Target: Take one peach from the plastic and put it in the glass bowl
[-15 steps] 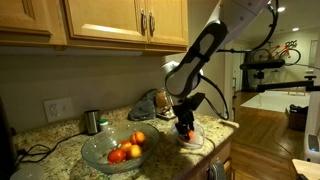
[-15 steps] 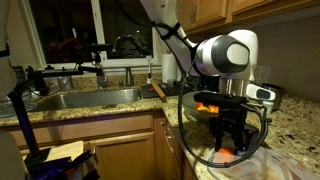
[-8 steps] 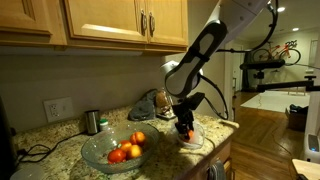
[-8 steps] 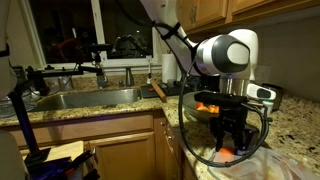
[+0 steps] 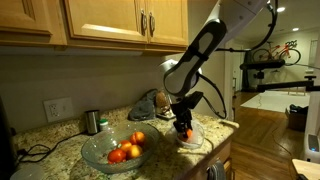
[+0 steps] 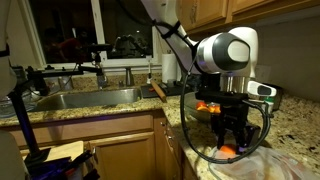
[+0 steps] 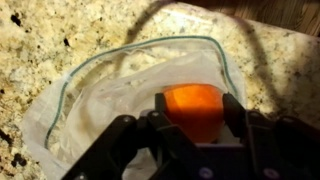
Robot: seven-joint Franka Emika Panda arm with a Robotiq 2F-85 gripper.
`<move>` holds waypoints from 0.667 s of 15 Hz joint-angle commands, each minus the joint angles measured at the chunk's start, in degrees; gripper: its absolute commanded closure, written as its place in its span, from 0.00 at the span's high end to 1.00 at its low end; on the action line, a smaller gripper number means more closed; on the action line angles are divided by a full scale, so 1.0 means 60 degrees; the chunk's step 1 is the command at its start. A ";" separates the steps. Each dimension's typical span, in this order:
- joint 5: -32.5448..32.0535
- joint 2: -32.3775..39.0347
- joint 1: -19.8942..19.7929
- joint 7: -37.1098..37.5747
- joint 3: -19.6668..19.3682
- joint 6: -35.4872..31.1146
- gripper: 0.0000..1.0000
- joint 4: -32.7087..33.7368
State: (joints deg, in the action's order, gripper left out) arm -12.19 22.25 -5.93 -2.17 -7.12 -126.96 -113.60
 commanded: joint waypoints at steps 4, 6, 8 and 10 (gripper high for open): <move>-0.0211 -0.0363 0.0106 -0.0024 -0.0013 -0.0011 0.34 -0.0069; -0.0245 -0.0437 0.0153 -0.0017 -0.0009 -0.0049 0.34 -0.0090; -0.0301 -0.0581 0.0201 -0.0004 -0.0011 -0.0107 0.34 -0.0154; -0.0376 -0.0725 0.0237 0.0004 -0.0010 -0.0172 0.34 -0.0218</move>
State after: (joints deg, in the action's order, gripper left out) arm -12.84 21.26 -4.87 -2.17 -7.08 -127.24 -112.91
